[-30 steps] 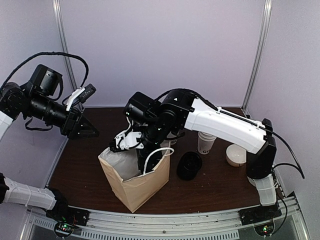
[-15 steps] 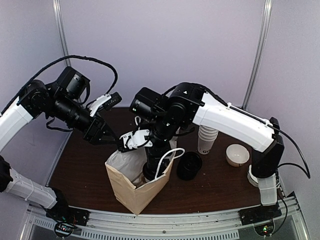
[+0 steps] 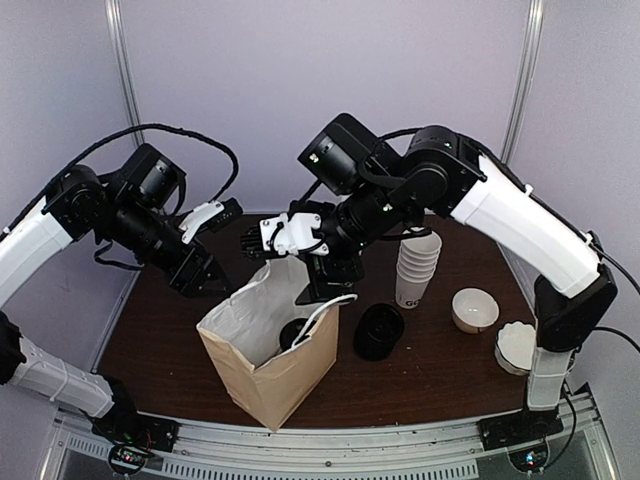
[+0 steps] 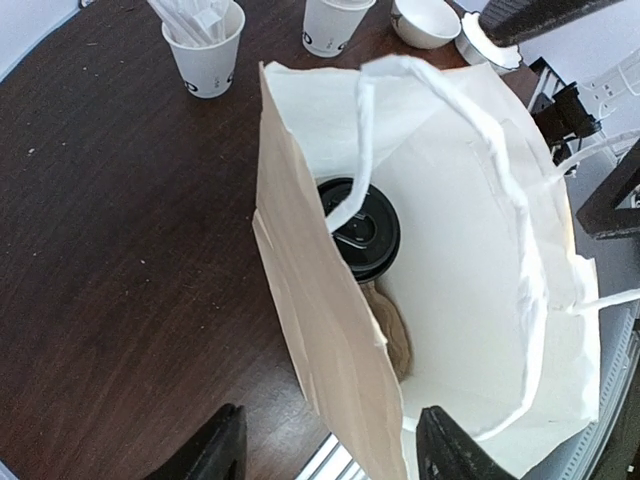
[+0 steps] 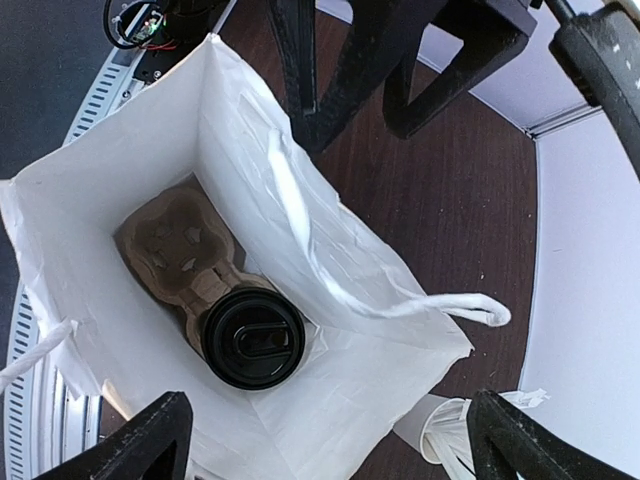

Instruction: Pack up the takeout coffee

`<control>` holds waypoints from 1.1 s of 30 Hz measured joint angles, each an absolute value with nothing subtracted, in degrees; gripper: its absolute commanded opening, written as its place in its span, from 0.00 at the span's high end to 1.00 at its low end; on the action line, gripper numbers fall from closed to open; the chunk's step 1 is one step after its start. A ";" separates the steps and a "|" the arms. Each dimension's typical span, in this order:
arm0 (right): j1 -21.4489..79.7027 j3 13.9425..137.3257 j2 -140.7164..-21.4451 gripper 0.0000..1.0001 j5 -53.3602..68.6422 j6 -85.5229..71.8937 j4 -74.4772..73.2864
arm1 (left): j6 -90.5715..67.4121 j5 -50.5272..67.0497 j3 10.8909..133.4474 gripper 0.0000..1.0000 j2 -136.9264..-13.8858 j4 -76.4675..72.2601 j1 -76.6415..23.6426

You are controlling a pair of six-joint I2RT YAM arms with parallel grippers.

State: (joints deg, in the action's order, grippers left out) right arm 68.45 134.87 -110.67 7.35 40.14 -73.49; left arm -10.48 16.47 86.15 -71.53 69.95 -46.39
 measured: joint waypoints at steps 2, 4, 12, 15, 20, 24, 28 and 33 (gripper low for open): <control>67.81 135.22 -110.67 0.03 7.79 40.40 -73.78 | -10.63 14.81 86.17 0.37 -70.65 69.97 -46.39; 66.65 136.53 -110.67 0.08 8.01 40.40 -73.93 | -10.66 10.46 86.78 0.34 -69.80 70.32 -46.39; 52.40 130.56 -104.64 0.30 7.60 33.71 -64.14 | -7.53 -5.45 93.58 0.31 -69.08 68.60 -46.39; 45.91 123.26 -101.93 0.36 7.49 30.35 -58.39 | -5.89 -9.45 95.94 0.31 -70.85 66.48 -46.39; 39.51 115.61 -103.94 0.43 8.78 25.58 -51.94 | -4.97 -13.13 92.20 0.31 -72.40 61.49 -46.28; 38.37 115.02 -108.99 0.43 10.96 22.46 -49.52 | -4.95 -13.93 88.66 0.30 -72.10 59.09 -45.78; 37.82 116.79 -113.56 0.44 12.27 20.43 -48.80 | -4.97 -14.11 87.31 0.30 -71.50 57.41 -45.41; 36.75 121.62 -118.30 0.51 12.36 18.76 -48.14 | -5.06 -13.61 86.50 0.31 -70.76 56.58 -45.32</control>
State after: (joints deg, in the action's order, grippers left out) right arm 36.75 121.62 -118.30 12.36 18.76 -48.14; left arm -5.06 -13.61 86.50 -70.76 56.58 -45.32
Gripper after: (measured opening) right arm 0.542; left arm 0.694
